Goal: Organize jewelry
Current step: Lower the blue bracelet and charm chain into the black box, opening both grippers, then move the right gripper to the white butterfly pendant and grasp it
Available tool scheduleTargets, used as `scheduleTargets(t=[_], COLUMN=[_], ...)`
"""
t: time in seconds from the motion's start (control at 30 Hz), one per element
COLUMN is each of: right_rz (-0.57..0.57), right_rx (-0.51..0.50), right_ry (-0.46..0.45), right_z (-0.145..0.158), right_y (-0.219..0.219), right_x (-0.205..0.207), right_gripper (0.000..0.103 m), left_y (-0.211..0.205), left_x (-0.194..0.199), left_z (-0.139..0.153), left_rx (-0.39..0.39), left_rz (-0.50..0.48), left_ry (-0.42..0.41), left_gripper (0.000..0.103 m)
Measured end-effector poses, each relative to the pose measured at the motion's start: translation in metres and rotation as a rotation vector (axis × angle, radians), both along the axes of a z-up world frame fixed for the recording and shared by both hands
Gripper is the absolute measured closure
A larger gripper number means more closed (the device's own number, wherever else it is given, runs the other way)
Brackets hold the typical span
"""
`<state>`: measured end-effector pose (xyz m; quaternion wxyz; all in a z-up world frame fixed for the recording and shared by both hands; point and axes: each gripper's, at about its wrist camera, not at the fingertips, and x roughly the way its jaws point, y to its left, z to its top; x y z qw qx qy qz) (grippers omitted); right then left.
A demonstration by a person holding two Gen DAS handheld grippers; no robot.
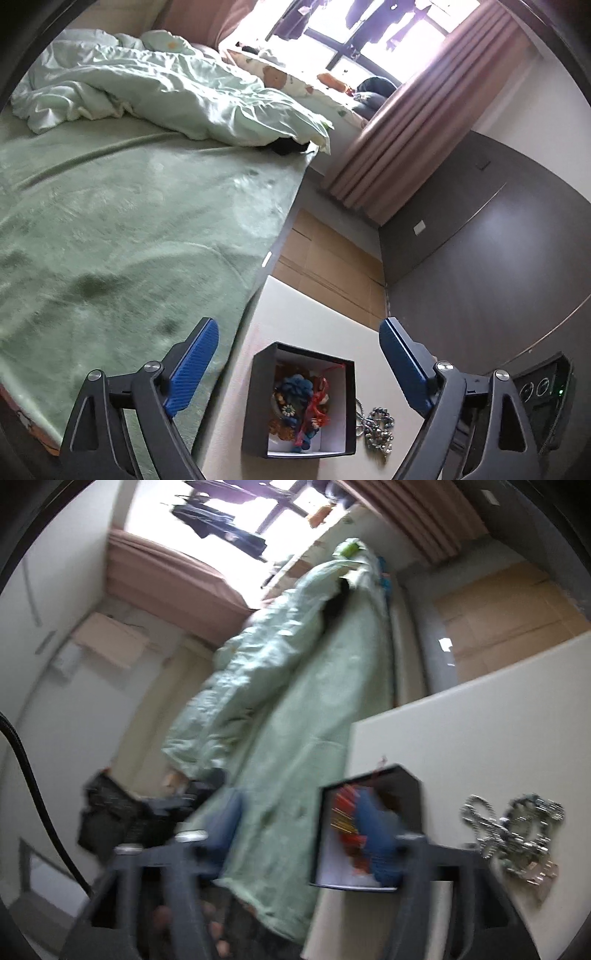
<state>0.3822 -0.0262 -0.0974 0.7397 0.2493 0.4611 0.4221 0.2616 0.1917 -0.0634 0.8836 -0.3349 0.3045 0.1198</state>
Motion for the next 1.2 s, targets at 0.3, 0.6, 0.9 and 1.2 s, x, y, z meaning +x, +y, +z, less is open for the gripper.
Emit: scheduleTargets(t=[0.3,0.6,0.9,1.2], right_rz=[-0.097,-0.163,-0.226,-0.14], right_rx=[-0.076,-0.181,-0.24,-0.339], right_ry=[-0.031,0.006,0.045,-0.008], right_z=[0.0,-0.01,-0.023,-0.034], right_y=[-0.043,-0.078,-0.124,-0.135], right_x=[0.0,0.003,0.006,-0.002], right_gripper=[0.033,0.032,0.032,0.033], left_y=[-0.026,-0.071,-0.107,-0.124], left_x=[0.011,0.031,0.043,0.049], left_z=[0.001,-0.006,-0.013,-0.024], left_rx=[0.036,0.091,0.131,0.15], left_rz=[-0.082,-0.23,-0.335,-0.419], left_ry=[0.026,0.08,0.125,0.167], left_gripper=[0.014,0.014,0.014,0.042])
